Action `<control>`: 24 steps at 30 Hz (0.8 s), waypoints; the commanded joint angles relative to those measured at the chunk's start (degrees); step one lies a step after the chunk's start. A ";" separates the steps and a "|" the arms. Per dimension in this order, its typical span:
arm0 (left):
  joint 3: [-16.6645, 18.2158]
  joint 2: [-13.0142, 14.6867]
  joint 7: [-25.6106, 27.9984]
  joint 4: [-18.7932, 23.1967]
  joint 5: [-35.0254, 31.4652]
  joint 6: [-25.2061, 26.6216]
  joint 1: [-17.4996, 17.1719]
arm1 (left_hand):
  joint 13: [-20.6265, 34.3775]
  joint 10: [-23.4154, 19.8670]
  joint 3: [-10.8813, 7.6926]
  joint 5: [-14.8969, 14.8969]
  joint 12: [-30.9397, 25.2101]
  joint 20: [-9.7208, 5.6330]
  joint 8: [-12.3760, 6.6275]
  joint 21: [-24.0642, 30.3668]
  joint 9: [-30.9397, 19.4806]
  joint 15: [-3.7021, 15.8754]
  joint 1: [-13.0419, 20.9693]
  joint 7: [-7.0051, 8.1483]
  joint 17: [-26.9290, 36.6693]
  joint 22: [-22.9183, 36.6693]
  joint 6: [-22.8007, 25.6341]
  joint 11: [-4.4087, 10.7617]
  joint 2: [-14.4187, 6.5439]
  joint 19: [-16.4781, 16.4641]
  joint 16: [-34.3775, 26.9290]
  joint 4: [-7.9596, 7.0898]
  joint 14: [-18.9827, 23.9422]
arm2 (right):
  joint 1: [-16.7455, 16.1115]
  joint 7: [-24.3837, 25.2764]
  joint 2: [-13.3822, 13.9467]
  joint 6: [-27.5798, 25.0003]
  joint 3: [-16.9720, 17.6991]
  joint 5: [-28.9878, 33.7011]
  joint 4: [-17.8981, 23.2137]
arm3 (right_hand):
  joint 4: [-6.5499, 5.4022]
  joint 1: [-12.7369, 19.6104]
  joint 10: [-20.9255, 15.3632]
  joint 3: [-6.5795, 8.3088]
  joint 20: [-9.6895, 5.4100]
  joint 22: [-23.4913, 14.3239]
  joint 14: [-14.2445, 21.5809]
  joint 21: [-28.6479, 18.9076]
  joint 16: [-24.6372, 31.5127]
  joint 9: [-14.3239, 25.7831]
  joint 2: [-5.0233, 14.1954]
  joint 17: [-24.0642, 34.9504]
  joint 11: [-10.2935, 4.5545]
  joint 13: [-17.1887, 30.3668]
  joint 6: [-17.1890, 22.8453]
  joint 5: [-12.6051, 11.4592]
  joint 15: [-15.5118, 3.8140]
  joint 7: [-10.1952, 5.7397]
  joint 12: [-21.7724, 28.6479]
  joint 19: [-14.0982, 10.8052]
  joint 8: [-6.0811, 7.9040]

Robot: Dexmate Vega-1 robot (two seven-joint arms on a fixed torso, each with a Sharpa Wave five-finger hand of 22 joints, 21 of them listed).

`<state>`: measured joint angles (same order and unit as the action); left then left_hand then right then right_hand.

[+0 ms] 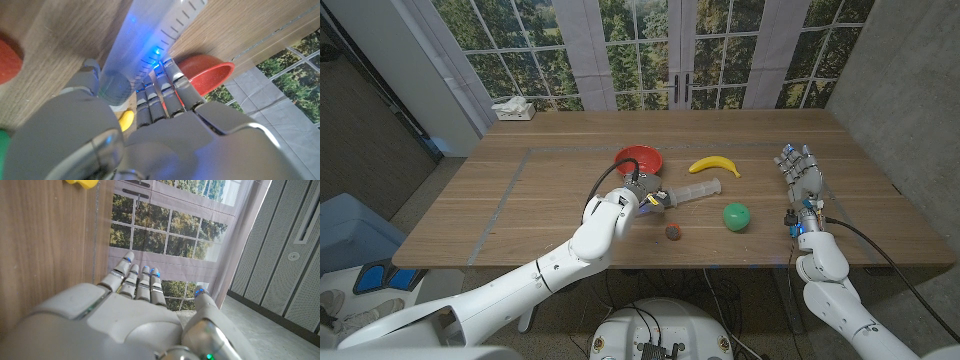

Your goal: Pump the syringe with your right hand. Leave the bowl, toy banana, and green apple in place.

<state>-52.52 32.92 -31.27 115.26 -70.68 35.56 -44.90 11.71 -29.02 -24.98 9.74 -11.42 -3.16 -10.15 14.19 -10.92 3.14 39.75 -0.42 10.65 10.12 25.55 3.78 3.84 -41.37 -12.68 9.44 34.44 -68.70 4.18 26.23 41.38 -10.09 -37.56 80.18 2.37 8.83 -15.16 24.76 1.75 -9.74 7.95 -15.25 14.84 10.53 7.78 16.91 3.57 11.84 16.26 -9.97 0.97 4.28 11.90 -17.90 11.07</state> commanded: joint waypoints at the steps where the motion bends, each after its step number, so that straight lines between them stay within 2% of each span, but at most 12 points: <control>1: 0.00 -1.69 -1.62 -2.63 -0.13 -0.68 0.46 | 0.10 0.04 -0.24 0.32 0.08 0.08 0.01 -0.25 -0.08 4.92 1.12 -0.20 0.09 -0.02 -0.41 0.04 -0.37 0.10 0.42 0.10 -0.48 | 0.39 0.15 0.06 -0.33 0.07 0.09 -0.27 | 0.11 0.44 -0.56 -0.17 0.04 -0.21 0.51 0.11 0.24 0.17 0.79 0.11 -0.04 0.28 0.22 -0.01 -0.02 -0.48 0.58 -0.22 0.31; 5: 0.17 -1.53 0.94 -2.86 0.18 -1.01 0.04 | 0.04 -2.00 -1.29 0.50 -0.78 -0.35 -1.00 -0.29 -0.03 5.87 3.79 -0.29 0.09 -0.01 1.53 0.46 -2.98 -1.06 0.07 0.36 0.95 | 0.56 0.18 0.13 -0.31 -0.02 0.43 -0.44 | 0.11 0.40 -0.58 -0.19 0.06 -0.21 0.55 0.22 0.26 0.17 0.79 0.13 -0.03 0.29 0.23 -0.01 -0.02 -0.46 0.56 -0.25 0.31; 6: 0.20 -1.29 2.19 -2.85 0.21 -1.38 -0.14 | 0.03 -3.08 -1.85 0.60 -1.17 -0.83 -1.17 -0.05 -0.05 6.61 4.98 -0.54 0.08 0.02 2.03 0.84 -4.06 -2.09 -0.17 0.52 1.93 | 0.56 0.23 0.18 -0.48 -0.02 0.37 -0.32 | 0.11 0.39 -0.57 -0.19 0.06 -0.21 0.55 0.23 0.26 0.17 0.79 0.13 -0.07 0.29 0.23 -0.01 -0.03 -0.46 0.55 -0.28 0.30; 11: 0.53 -1.31 5.10 -3.36 0.84 -1.44 -0.66 | 0.06 -5.01 -3.53 0.89 -1.71 -2.41 -1.75 0.68 -0.15 8.12 8.36 -0.20 -0.13 0.15 4.07 1.43 -6.33 -4.83 -0.53 1.04 4.62 | 0.63 0.45 0.22 -0.43 -0.06 0.76 -0.32 | 0.11 0.36 -0.53 -0.21 0.09 -0.22 0.54 0.34 0.26 0.18 0.79 0.15 -0.18 0.30 0.26 -0.02 -0.03 -0.47 0.52 -0.31 0.30; 15: 0.81 -1.42 7.76 -3.97 1.83 -1.49 -1.12 | 0.09 -6.82 -6.22 1.38 -2.04 -4.14 -2.46 1.52 -0.37 9.91 13.57 -0.39 -0.06 0.41 6.96 1.95 -9.59 -7.29 -0.69 1.55 7.25 | 0.55 0.86 0.25 -0.64 0.02 0.85 0.02 | 0.10 0.34 -0.55 -0.22 0.07 -0.22 0.57 0.42 0.27 0.18 0.80 0.17 -0.07 0.31 0.26 -0.02 -0.02 -0.44 0.51 -0.33 0.30; 18: 1.58 -1.29 12.58 -4.16 3.58 -2.16 -2.15 | 0.11 -11.44 -8.34 1.37 -3.19 -5.69 -3.35 3.17 -0.70 10.63 18.69 -0.25 0.42 0.75 11.23 3.03 -12.29 -10.72 -1.60 1.56 12.08 | 0.53 1.09 0.47 -0.73 0.03 1.31 0.09 | 0.10 0.32 -0.55 -0.22 0.07 -0.22 0.52 0.49 0.26 0.19 0.81 0.19 -0.06 0.32 0.28 -0.02 0.02 -0.41 0.50 -0.35 0.29; 19: 1.92 -1.12 15.28 -4.19 4.23 -2.64 -2.74 | 0.23 -14.75 -8.55 1.04 -4.01 -6.32 -3.71 4.28 -0.95 10.78 21.37 -0.11 0.84 1.07 13.59 4.03 -12.49 -12.14 -2.35 1.63 15.17 | 0.53 1.19 0.36 -0.73 0.06 1.21 0.11 | 0.10 0.32 -0.59 -0.22 0.09 -0.22 0.53 0.50 0.26 0.19 0.81 0.19 -0.02 0.32 0.27 -0.02 0.02 -0.45 0.51 -0.36 0.29; 22: 2.87 -0.59 21.05 -4.38 6.71 -4.42 -3.74 | 0.61 -20.63 -8.10 0.72 -5.63 -7.27 -5.16 7.30 -1.72 10.76 25.32 -0.11 1.61 1.97 19.73 4.85 -13.56 -15.26 -4.26 1.31 21.31 | 0.48 1.39 0.44 -0.78 0.05 1.49 0.17 | 0.11 0.31 -0.58 -0.23 0.10 -0.22 0.52 0.56 0.25 0.19 0.81 0.20 -0.03 0.32 0.30 -0.02 0.03 -0.41 0.50 -0.35 0.30; 24: 3.07 -0.09 23.85 -4.56 7.70 -5.62 -4.01 | 1.14 -22.85 -7.70 0.61 -6.40 -8.09 -5.60 8.78 -2.24 10.80 26.64 -0.11 1.88 2.50 21.37 4.80 -13.45 -16.19 -5.23 1.28 24.44 | 0.40 1.38 0.42 -0.91 0.09 1.22 0.31 | 0.12 0.30 -0.58 -0.23 0.09 -0.23 0.52 0.60 0.26 0.19 0.81 0.21 -0.05 0.32 0.30 -0.02 0.03 -0.43 0.49 -0.37 0.29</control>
<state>-51.19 31.70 -21.96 111.73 -68.01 33.68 -46.51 12.22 -46.79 -32.61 10.58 -16.68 -3.23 -15.06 21.16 -12.48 4.60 53.49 -0.15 11.89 11.98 40.08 6.34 1.90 -52.15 -16.63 11.32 52.84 -68.20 4.89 26.49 40.85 -10.06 -36.71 80.03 2.37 8.83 -15.15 24.76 1.75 -9.74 8.10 -14.82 14.84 10.52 7.78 16.90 3.58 11.84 16.47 -9.97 1.13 4.07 11.90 -17.90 11.07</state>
